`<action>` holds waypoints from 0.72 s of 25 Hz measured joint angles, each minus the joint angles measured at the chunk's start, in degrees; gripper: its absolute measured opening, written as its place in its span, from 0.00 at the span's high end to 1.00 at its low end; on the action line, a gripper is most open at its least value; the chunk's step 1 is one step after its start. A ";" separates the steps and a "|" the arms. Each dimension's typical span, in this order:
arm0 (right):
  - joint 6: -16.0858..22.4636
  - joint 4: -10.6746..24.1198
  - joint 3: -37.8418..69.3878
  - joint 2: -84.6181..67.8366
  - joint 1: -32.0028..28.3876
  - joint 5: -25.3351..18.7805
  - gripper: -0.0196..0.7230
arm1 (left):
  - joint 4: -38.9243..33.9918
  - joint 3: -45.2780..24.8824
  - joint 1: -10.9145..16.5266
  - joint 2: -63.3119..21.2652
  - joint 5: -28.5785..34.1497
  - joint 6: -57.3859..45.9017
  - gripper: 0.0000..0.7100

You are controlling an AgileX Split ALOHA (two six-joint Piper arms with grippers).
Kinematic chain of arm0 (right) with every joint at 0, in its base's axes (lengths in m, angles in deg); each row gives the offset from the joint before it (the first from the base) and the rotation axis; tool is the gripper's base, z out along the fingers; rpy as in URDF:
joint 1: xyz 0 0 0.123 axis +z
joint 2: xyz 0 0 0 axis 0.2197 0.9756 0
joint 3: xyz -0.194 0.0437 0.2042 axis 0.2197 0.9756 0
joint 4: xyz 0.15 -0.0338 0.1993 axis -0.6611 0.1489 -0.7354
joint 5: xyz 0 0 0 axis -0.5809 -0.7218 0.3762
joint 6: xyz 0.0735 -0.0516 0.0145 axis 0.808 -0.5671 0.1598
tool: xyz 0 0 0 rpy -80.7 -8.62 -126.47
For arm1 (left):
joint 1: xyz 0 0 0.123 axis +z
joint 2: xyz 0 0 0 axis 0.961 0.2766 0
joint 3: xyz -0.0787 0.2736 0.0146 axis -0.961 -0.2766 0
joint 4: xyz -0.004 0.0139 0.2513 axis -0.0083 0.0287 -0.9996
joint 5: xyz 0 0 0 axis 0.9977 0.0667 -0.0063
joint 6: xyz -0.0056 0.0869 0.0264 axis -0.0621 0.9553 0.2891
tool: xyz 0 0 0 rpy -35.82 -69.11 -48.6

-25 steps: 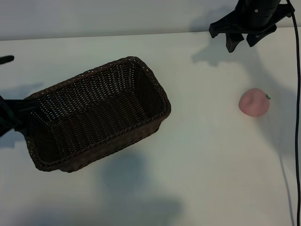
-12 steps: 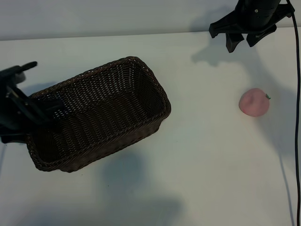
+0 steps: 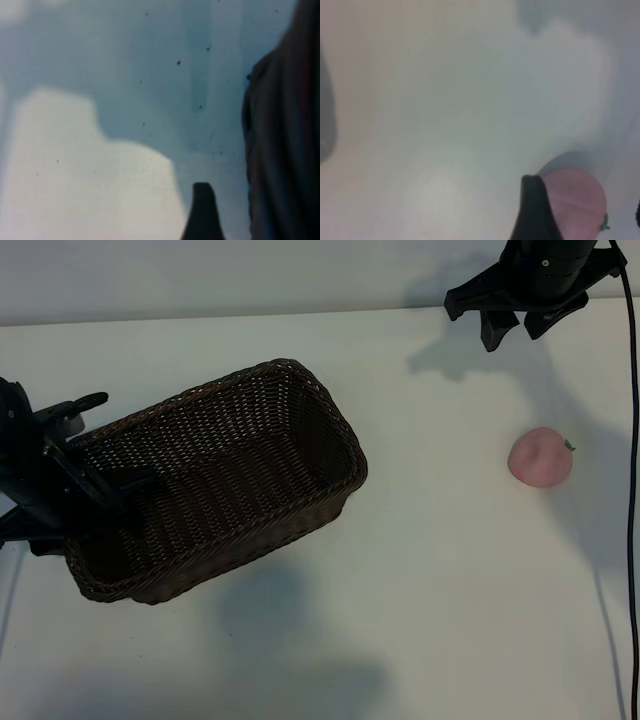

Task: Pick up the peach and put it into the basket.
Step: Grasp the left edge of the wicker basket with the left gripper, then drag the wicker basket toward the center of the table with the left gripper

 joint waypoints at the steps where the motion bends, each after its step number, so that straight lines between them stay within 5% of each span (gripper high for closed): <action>1: 0.00 0.00 0.00 0.00 0.00 0.00 0.32 | 0.00 0.00 0.00 0.00 -0.20 0.00 0.27; 6: 0.00 0.00 0.00 0.00 0.00 -0.05 0.32 | 1.07 0.00 0.00 -0.12 -0.73 -0.23 0.65; 18: 0.00 0.00 0.00 0.00 0.00 -0.05 0.32 | 4.48 0.00 0.00 -4.55 -1.60 4.58 0.75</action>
